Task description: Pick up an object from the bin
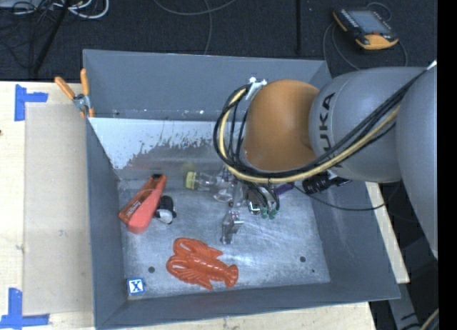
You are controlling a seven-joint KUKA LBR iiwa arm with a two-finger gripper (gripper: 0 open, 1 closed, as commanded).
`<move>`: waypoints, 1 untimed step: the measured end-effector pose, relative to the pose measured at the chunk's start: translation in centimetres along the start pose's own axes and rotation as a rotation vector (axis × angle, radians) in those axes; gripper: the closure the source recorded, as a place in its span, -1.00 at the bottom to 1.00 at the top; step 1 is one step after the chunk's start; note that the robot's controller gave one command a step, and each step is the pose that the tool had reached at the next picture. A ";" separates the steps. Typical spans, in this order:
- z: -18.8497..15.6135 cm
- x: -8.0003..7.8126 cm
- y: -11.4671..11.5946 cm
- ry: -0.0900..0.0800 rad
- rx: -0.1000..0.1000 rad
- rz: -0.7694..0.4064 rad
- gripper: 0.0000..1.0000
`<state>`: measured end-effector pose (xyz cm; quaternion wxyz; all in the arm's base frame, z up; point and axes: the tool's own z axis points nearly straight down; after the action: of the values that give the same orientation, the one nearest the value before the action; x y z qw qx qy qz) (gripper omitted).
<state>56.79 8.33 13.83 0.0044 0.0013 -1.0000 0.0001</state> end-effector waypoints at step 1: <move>-0.4 -0.2 0.0 -0.007 -0.001 0.001 -1.00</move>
Offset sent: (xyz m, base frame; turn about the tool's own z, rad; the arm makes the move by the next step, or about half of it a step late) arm -0.0565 0.0253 -0.0683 -0.1054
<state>56.98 8.30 14.24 0.0009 0.0006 -1.0000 -0.0001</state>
